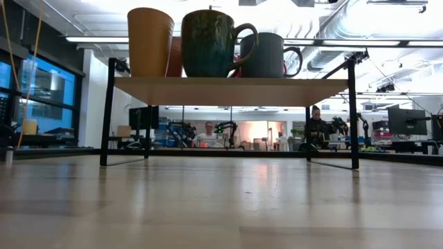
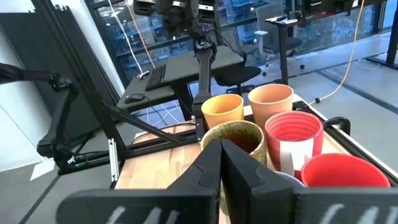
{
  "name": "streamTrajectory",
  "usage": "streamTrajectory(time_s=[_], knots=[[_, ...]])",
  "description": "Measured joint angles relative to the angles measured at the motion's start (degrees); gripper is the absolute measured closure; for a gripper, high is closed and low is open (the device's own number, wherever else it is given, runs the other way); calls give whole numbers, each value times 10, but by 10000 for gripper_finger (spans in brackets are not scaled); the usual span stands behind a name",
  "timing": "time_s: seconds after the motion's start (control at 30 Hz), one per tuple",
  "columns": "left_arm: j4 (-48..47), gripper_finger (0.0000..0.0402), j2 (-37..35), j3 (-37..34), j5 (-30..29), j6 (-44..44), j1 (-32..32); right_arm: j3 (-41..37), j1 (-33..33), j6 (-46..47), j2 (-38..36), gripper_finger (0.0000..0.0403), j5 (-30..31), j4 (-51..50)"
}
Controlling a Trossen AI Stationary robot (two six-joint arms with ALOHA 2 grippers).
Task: Stack small to large cups/mugs on shelf
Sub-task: Put the transparent mug on the shelf
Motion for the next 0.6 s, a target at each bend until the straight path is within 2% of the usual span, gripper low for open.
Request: streamTrajectory(time_s=[0.1,0.17,0.27,0.43,0.53,0.6], knots=[[-42,312,-21,0,-46,3,-2,0,0,0,0,402,0,4],[-78,324,-28,-1,-72,-33,-1,0,0,2,0,402,0,7],[-99,349,-30,-1,-75,-86,-1,0,0,21,0,402,0,19],[-84,397,-23,-1,-71,-81,-1,3,0,86,0,402,-7,26],[-87,398,-23,-1,-71,-76,-1,42,12,169,16,394,-49,-43],[-90,400,-24,-1,-71,-75,-1,82,43,212,35,380,-70,-152]])
